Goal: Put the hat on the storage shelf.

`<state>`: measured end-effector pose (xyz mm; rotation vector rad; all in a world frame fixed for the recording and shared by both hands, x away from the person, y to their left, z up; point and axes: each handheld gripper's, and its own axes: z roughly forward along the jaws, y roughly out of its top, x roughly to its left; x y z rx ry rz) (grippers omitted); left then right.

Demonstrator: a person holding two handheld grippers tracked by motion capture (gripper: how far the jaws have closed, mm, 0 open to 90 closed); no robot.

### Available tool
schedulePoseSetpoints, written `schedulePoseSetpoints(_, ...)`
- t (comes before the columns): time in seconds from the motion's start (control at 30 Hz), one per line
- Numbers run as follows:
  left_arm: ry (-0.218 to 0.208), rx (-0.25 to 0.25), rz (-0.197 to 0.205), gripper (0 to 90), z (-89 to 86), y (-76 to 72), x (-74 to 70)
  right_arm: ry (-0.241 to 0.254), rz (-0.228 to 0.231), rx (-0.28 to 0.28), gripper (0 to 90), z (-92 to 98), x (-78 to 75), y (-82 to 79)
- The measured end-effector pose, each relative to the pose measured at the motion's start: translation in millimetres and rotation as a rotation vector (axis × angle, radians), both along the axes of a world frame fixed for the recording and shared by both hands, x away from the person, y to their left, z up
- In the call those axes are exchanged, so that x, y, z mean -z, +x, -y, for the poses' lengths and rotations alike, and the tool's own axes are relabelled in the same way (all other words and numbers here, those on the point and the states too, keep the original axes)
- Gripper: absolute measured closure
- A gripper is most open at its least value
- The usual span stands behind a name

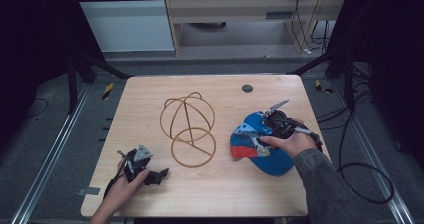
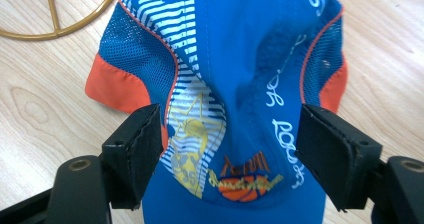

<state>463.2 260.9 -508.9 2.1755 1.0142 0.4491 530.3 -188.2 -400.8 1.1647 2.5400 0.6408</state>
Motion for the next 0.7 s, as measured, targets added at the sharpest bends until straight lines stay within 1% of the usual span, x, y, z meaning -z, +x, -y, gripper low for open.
schedulePoseSetpoints(0.1, 0.000, 0.000, 0.000, 0.0, 0.0, 0.0, 0.0, -0.009, -0.018, -0.003, 29.0, -2.9, 3.7, 4.0)
schedulePoseSetpoints(0.17, 0.001, -0.001, 0.001, 0.0, 0.0, 0.0, 0.0, -0.011, -0.019, -0.002, 30.2, -3.5, 5.0, 5.8)
schedulePoseSetpoints(0.2, 0.001, -0.001, 0.001, 0.0, 0.0, 0.0, 0.0, -0.008, -0.023, 0.003, 32.6, -3.3, 7.0, 8.4)
schedulePoseSetpoints(0.27, 0.000, 0.000, 0.000, 0.0, 0.0, 0.0, 0.0, -0.005, -0.025, 0.002, 34.2, -2.4, 9.2, 10.4)
schedulePoseSetpoints(0.43, 0.000, 0.000, 0.000, 0.0, 0.0, 0.0, 0.0, -0.004, -0.056, 0.009, 41.0, -0.3, 14.4, 13.8)
schedulePoseSetpoints(0.5, 0.000, 0.000, 0.000, 0.0, 0.0, 0.0, 0.0, 0.000, -0.066, 0.007, 45.7, 0.4, 15.4, 15.1)
schedulePoseSetpoints(0.57, 0.000, 0.000, 0.000, 0.0, 0.0, 0.0, 0.0, 0.008, -0.078, 0.001, 54.1, 0.9, 16.6, 16.0)
schedulePoseSetpoints(0.63, 0.000, 0.000, 0.000, 0.0, 0.0, -0.1, 0.0, 0.005, -0.086, -0.008, 64.6, 0.8, 17.6, 16.6)
schedulePoseSetpoints(0.67, 0.000, 0.000, 0.000, 0.0, 0.0, -0.1, 0.0, 0.005, -0.086, -0.008, 64.6, 0.8, 17.6, 16.6)
schedulePoseSetpoints(0.7, 0.000, 0.000, 0.000, 0.0, 0.0, -0.1, 0.0, 0.009, -0.093, -0.012, 74.5, 0.9, 18.4, 17.6)
